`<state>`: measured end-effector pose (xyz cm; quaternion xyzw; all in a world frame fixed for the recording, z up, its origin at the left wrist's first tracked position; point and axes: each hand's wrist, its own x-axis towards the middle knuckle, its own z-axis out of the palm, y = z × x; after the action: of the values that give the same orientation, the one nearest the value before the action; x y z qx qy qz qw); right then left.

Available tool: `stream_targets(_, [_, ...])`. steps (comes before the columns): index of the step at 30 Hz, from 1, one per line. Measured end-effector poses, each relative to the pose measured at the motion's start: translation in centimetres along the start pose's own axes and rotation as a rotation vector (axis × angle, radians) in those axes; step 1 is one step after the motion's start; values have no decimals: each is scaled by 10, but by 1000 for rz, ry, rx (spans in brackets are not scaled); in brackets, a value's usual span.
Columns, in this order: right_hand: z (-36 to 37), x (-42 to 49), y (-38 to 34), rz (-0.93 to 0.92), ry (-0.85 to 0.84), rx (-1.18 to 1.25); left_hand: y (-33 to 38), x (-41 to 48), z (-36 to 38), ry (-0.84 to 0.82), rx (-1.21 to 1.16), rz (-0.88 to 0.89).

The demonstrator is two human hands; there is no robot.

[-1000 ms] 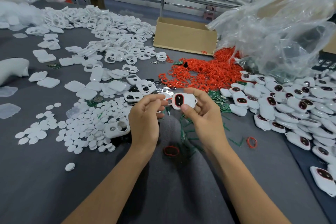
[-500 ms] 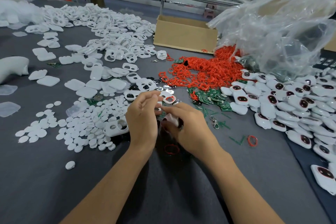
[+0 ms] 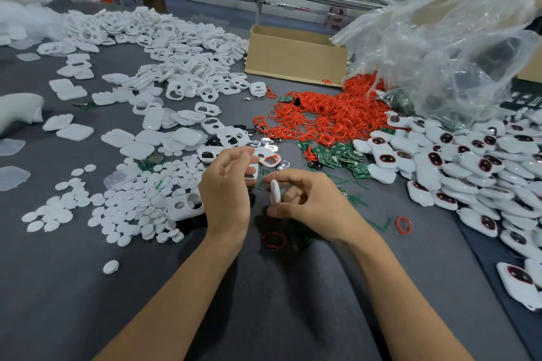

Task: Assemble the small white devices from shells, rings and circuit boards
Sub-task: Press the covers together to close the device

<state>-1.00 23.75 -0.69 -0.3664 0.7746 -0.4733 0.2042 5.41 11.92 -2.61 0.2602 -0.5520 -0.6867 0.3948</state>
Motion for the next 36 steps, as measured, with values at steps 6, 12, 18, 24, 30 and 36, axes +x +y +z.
stream_targets(6, [3,-1,-4,-189,471,-60,1,0,0,7,-16,-8])
stream_targets(12, [8,-2,-3,-158,545,-333,3,-2,-1,14,-23,-8])
stream_targets(18, [14,-1,3,-154,465,-466,4,-2,-1,12,-36,-24])
stream_targets(24, [11,-2,1,-108,347,-152,3,-2,-2,12,-22,-20])
stream_targets(30, [6,0,-5,-53,357,483,4,-3,-1,-98,12,-32])
stream_targets(36, [5,4,1,45,363,758,6,-7,0,-169,23,-5])
